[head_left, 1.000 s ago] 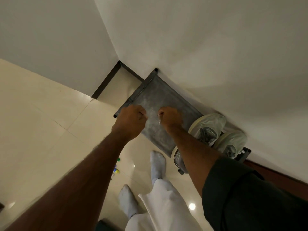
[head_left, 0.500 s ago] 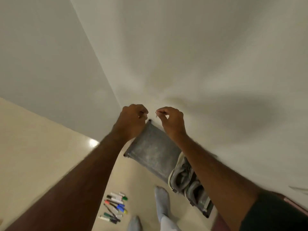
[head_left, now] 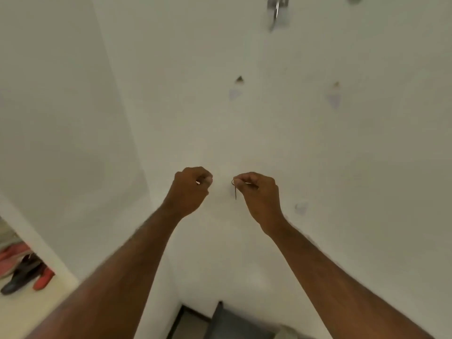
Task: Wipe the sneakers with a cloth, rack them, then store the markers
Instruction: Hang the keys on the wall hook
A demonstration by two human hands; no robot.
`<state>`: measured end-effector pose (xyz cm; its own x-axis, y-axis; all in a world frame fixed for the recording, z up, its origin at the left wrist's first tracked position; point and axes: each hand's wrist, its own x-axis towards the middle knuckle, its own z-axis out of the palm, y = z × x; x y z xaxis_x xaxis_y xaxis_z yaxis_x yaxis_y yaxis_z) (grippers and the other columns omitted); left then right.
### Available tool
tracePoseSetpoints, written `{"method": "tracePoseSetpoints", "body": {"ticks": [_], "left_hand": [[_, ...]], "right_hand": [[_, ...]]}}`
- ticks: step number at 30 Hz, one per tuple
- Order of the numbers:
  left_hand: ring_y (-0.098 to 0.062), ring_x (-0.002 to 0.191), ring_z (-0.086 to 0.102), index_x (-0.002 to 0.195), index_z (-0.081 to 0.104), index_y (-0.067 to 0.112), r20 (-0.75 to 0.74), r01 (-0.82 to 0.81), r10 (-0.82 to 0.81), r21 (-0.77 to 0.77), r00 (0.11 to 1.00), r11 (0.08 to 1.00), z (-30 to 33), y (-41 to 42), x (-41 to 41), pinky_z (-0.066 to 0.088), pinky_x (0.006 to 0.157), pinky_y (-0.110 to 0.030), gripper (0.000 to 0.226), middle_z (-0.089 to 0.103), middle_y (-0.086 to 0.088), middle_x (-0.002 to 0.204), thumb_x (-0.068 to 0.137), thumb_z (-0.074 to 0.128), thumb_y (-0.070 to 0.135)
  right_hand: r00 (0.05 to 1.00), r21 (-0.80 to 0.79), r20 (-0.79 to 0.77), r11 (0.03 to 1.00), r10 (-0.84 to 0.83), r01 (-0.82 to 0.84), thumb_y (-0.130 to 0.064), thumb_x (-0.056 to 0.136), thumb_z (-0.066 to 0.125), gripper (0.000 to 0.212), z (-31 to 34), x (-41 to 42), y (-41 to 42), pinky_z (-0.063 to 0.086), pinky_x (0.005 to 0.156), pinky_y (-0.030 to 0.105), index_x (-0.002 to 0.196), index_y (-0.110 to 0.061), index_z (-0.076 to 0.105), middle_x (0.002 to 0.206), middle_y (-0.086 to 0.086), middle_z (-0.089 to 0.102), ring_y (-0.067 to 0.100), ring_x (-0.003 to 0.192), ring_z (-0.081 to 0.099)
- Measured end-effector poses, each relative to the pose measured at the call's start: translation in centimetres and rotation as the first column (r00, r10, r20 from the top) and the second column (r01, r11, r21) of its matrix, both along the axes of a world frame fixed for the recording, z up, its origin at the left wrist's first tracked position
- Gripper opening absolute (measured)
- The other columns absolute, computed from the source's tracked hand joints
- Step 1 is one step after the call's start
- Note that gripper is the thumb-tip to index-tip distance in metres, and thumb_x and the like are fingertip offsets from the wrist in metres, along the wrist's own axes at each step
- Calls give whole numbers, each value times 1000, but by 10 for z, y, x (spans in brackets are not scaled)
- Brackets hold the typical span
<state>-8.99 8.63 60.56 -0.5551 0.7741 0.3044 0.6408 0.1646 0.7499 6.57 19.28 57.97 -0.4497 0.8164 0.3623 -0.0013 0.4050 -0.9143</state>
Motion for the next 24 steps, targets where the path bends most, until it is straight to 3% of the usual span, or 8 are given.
{"method": "tracePoseSetpoints", "body": {"ticks": [5, 8, 13, 19, 22, 24], "left_hand": [[-11, 78, 73, 110, 71, 11, 131, -18, -12, 222, 991, 975, 72, 28, 15, 48, 57, -7, 18, 73, -3, 99, 98, 57, 10], [-9, 77, 73, 115, 69, 15, 259, -53, -29, 303, 966, 952, 105, 46, 21, 50, 57, -12, 27, 74, -1, 100, 97, 51, 7], [-15, 77, 72, 104, 70, 18, 377, -124, -25, 365, 926, 923, 131, 66, 25, 51, 64, -28, 31, 75, -4, 89, 88, 50, 0], [-18, 79, 71, 94, 73, 18, 224, -156, 43, 516, 974, 842, 154, 77, 28, 60, 78, -35, 8, 73, 1, 83, 88, 70, 14], [-14, 68, 70, 98, 73, 16, 176, -28, -93, 584, 980, 812, 183, 79, 36, 60, 70, -31, 12, 73, -4, 85, 90, 67, 10], [-13, 64, 67, 102, 73, 16, 192, 50, -207, 606, 959, 794, 199, 81, 43, 56, 61, -27, 16, 73, -9, 90, 92, 64, 9]], "right_hand": [[992, 117, -105, 990, -65, 78, -13, 87, 71, 11, 91, 5, 5, 51, 73, 12, 84, -19, 79, 75, -14, 74, 0, 74, 69], [987, 145, -138, 984, -83, 103, -12, 85, 73, 9, 132, 4, 11, 55, 72, 19, 83, -18, 80, 73, -12, 74, 2, 70, 70], [985, 183, -127, 973, -119, 141, -13, 82, 75, 8, 167, -11, 19, 59, 75, 28, 81, -18, 80, 74, -9, 74, 5, 71, 70], [941, 277, -260, 916, -218, 289, -14, 84, 75, 6, 202, -10, 22, 56, 77, 19, 86, -17, 80, 76, -13, 74, 0, 73, 69], [897, 286, -370, 889, -242, 358, -14, 84, 75, 5, 231, 1, 27, 56, 77, 21, 86, -17, 79, 71, -14, 72, 0, 70, 69], [869, 252, -429, 891, -247, 377, -15, 83, 76, 4, 246, 6, 32, 59, 77, 30, 83, -18, 78, 70, -10, 73, 5, 69, 70]]}}
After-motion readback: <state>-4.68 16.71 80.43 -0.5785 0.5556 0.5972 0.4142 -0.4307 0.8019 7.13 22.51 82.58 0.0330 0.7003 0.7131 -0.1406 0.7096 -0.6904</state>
